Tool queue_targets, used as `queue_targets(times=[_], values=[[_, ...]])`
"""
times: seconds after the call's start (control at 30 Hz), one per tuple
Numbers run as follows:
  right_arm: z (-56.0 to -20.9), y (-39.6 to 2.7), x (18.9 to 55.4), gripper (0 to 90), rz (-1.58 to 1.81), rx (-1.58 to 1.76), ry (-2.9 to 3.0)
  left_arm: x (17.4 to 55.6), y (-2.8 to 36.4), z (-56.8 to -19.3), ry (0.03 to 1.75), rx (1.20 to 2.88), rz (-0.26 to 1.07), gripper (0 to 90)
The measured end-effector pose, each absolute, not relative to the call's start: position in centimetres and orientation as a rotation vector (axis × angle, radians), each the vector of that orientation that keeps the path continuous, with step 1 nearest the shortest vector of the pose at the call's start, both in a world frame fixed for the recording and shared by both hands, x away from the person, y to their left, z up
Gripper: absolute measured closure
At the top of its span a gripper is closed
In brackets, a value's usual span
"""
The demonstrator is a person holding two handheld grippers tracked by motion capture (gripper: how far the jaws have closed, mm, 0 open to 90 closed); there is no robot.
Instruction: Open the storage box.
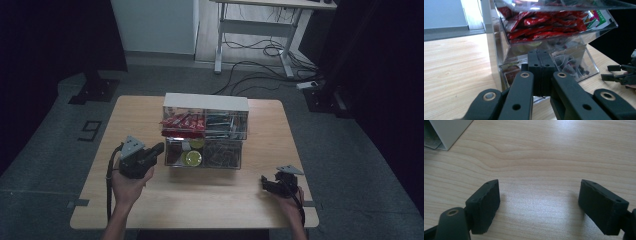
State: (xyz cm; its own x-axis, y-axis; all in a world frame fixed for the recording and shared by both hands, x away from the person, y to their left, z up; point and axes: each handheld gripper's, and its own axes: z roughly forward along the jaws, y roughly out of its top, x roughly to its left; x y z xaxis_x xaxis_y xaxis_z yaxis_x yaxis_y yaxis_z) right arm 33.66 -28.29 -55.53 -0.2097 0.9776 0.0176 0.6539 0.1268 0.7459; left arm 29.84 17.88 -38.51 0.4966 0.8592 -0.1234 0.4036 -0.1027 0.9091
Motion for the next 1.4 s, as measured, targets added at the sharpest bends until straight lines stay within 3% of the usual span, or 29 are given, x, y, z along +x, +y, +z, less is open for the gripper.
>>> queue_targets(times=[1.4], values=[[-55.5,-28.4,33.7,18.0,0.874,1.580,1.912,31.2,15.2,-36.0,1.006,1.722,0.496,90.0]])
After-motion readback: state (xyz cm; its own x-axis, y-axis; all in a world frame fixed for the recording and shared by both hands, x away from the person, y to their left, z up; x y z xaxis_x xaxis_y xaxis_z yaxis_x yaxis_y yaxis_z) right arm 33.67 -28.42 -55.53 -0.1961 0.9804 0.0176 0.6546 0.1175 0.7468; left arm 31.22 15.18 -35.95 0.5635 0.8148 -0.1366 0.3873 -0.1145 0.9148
